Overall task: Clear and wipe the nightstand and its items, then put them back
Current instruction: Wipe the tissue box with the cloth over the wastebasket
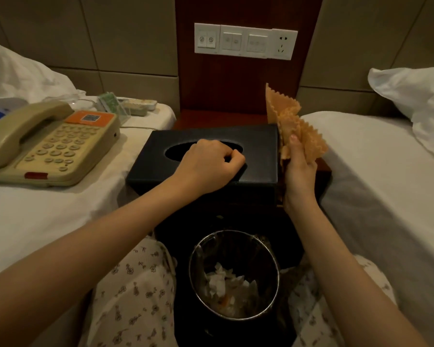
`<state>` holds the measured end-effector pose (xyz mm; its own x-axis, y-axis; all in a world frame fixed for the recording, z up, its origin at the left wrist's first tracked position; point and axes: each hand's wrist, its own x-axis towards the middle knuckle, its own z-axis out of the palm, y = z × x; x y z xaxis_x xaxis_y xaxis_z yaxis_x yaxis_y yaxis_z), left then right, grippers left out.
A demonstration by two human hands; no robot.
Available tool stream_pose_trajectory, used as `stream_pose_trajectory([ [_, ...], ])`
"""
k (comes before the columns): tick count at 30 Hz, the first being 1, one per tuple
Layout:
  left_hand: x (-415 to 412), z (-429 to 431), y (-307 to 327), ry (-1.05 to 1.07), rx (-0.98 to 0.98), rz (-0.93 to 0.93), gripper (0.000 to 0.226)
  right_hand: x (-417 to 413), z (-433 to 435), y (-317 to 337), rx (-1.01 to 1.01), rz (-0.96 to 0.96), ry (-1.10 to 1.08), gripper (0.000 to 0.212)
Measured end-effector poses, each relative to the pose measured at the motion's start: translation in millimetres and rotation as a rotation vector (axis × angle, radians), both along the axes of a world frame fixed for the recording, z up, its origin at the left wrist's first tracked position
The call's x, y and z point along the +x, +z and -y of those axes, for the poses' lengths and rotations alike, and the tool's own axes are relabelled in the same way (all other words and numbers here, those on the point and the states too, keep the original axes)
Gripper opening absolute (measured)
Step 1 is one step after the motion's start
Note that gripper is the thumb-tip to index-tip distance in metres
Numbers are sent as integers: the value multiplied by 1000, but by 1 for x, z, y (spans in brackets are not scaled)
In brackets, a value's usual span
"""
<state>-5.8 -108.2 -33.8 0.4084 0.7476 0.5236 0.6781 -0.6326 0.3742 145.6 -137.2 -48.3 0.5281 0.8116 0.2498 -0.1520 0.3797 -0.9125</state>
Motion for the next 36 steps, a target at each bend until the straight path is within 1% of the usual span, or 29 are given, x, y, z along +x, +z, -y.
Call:
stream_pose_trajectory([
  [2, 5, -3, 5, 52, -67, 63, 54, 1, 5, -9, 6, 47, 4, 24],
  [4, 9, -9, 14, 146, -171, 116, 54, 1, 8, -14, 5, 104, 34, 10],
  [6, 15, -15, 24, 228, -328, 95, 51, -2, 9, -14, -14, 182, 17, 23],
  [7, 18, -16, 29, 248, -411, 74, 47, -3, 8, -11, -5, 210, -8, 25],
  [9, 27, -12, 36, 244, -565, 56, 36, 1, 4, -5, 24, 233, -68, 24],
  [10, 31, -10, 38, 222, -653, 78, 31, 4, 2, -2, 33, 239, -93, 22],
  [11, 32, -9, 38, 188, -751, 125, 32, 9, 0, -1, 34, 254, -105, 19],
  [13, 30, -9, 32, 82, -963, 258, 50, 17, -5, -1, 15, 289, -103, 12],
  [14, 28, -10, 27, 28, -1038, 302, 58, 20, -7, -2, 8, 302, -102, 11],
  [15, 28, -11, 22, -5, -1086, 347, 61, 22, -9, -3, 5, 311, -110, 13],
  [17, 32, -12, 16, 8, -1108, 439, 60, 23, -10, -7, 12, 311, -136, 17],
  [20, 41, -12, 9, 78, -1065, 517, 57, 21, -8, -13, 24, 273, -157, 15],
  [21, 42, -12, 9, 93, -1046, 525, 49, 19, -7, -16, 35, 252, -164, 18],
  [23, 44, -10, 10, 115, -986, 563, 22, 11, -1, -22, 49, 232, -171, 24],
  [25, 45, -11, 12, 153, -906, 630, 34, -4, 10, -35, 72, 250, -98, 15],
  [27, 46, -17, 14, 203, -851, 734, 35, -23, 22, -51, 73, 279, 12, 15],
  [29, 43, -22, 13, 254, -828, 859, 32, -37, 30, -60, 49, 217, 67, 16],
  [31, 41, -24, 10, 294, -820, 863, 30, -43, 32, -65, 3, 107, 117, 19],
  [32, 40, -26, 8, 304, -807, 854, 29, -45, 34, -67, -20, 77, 142, 21],
  [34, 40, -26, 8, 311, -813, 899, 29, -47, 38, -73, -62, 35, 183, 21],
  [36, 39, -30, 9, 327, -834, 982, 45, -52, 45, -78, -96, -1, 221, 20],
])
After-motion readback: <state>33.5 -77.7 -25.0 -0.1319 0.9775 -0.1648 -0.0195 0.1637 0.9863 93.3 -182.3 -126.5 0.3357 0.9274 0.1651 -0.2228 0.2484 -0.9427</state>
